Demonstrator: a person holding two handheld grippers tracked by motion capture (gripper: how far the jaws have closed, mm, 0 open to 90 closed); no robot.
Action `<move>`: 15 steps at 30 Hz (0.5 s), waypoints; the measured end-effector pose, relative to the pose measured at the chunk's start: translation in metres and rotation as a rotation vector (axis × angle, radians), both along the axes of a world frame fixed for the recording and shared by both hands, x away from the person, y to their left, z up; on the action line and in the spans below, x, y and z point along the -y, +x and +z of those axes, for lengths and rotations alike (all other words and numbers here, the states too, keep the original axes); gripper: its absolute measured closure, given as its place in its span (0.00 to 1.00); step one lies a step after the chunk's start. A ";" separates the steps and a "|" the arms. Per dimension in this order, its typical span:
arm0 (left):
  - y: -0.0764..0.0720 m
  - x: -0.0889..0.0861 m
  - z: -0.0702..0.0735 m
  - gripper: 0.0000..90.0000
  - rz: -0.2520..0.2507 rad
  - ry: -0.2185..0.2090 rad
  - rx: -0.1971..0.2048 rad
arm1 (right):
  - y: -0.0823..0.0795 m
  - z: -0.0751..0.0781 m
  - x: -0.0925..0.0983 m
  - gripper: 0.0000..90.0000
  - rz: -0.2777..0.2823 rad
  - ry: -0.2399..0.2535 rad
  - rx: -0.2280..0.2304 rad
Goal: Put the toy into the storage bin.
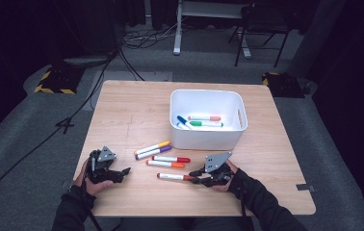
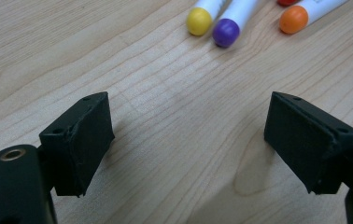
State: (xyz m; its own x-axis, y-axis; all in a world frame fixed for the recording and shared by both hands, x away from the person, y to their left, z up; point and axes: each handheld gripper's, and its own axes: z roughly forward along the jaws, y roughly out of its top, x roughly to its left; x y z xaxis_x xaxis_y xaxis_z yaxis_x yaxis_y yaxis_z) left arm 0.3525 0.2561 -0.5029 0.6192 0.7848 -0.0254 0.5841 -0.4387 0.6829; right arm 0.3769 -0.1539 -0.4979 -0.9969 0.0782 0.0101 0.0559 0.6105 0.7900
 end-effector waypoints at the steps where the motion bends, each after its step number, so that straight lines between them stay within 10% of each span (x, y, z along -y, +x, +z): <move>1: 0.000 0.000 0.000 0.18 -0.002 0.002 0.000 | -0.001 0.002 0.002 0.84 -0.005 0.008 -0.002; 15: 0.000 0.000 0.000 0.18 0.001 -0.001 0.000 | 0.001 0.046 0.041 0.84 -0.077 0.090 0.078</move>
